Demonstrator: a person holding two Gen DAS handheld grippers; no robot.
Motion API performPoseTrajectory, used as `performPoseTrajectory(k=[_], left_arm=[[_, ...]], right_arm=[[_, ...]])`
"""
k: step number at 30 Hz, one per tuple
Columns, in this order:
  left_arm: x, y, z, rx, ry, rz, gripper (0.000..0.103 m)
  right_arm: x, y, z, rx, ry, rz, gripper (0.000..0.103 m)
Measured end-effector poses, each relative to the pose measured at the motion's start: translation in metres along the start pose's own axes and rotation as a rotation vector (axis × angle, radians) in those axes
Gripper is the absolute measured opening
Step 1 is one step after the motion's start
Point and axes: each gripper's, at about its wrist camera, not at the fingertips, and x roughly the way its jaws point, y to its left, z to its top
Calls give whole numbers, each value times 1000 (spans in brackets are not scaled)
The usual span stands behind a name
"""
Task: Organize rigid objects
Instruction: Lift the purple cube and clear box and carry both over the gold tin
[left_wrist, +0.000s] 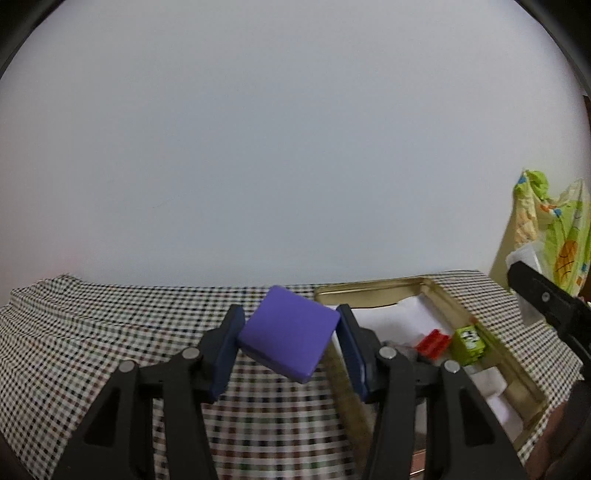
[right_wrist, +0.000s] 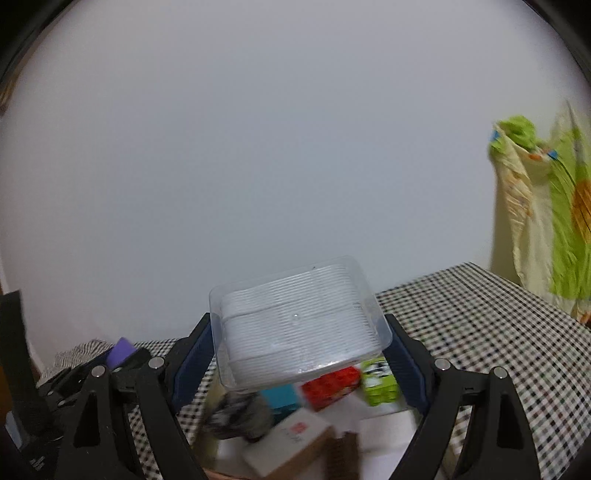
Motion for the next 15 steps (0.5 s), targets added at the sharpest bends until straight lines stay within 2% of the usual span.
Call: performPoseTrajectory(k=[5,10,15], left_arm=[[2,-24,1,26,13,-50,51],[4,-41,-2,43,33,-86,51],[4,-57,-5,72,40,-103,51]], right_arm=[[4,-18,5,68,56,28,88],[19,-23,4,42,141,17,88],[24,-36,1,99,185,89,88]])
